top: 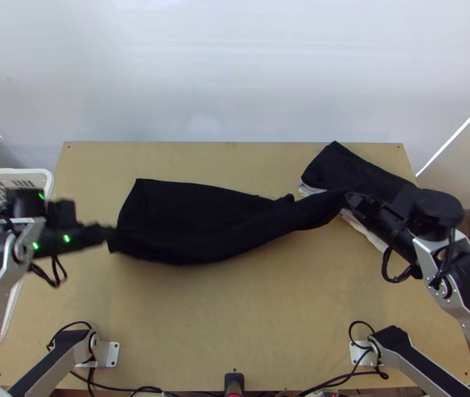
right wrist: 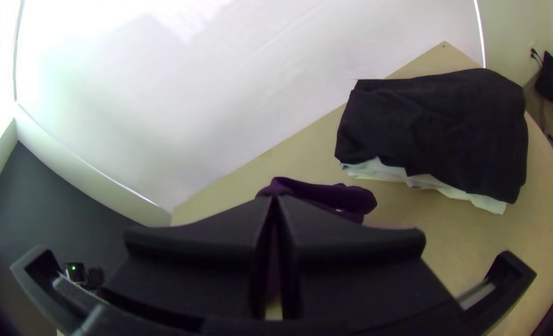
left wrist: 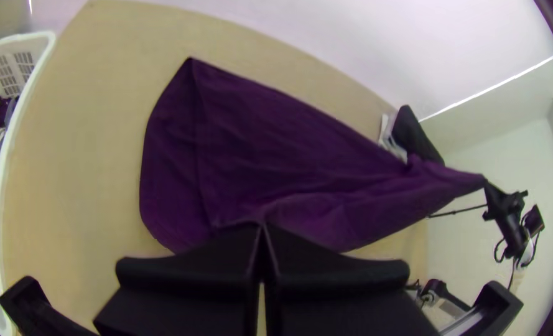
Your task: Fold the t-shirt
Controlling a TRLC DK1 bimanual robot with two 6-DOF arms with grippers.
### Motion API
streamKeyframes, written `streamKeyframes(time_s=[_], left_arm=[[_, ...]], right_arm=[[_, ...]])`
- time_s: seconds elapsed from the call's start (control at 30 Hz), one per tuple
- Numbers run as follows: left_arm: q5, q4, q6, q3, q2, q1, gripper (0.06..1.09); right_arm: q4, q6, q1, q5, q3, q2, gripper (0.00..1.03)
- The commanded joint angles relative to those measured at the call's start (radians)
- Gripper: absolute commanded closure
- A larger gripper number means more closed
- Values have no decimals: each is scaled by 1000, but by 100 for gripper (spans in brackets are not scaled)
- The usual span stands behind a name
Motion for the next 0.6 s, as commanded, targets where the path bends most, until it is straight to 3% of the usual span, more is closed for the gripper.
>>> streamKeyframes(time_s=[0.0,0.07,0.1,0.17,0.2,0.23,0.43,0.57], left_arm=[[-4,-96,64,-216,-95,-41,105],[-4,-149,80,-231,-79,-47,103],[-2,-159,109,-234,-74,-50,86],[-2,-181,149,-234,-74,-81,34],[-4,-199,156,-231,-74,-114,17],[-4,-205,164,-228,-77,-140,12],[-2,-116,169,-208,-91,-93,12],[-4,-149,172,-207,7,-24,12]], right_arm=[[3,-3,-19,-1,-13,48,100],[6,-5,-24,-1,-14,65,100],[11,-5,-27,-1,-14,73,100],[17,-5,-31,-1,-11,96,100],[20,-5,-31,-1,-10,107,100],[26,-6,-31,-1,-10,116,100],[44,-3,-30,-1,1,168,100],[43,0,-31,-1,3,180,100]])
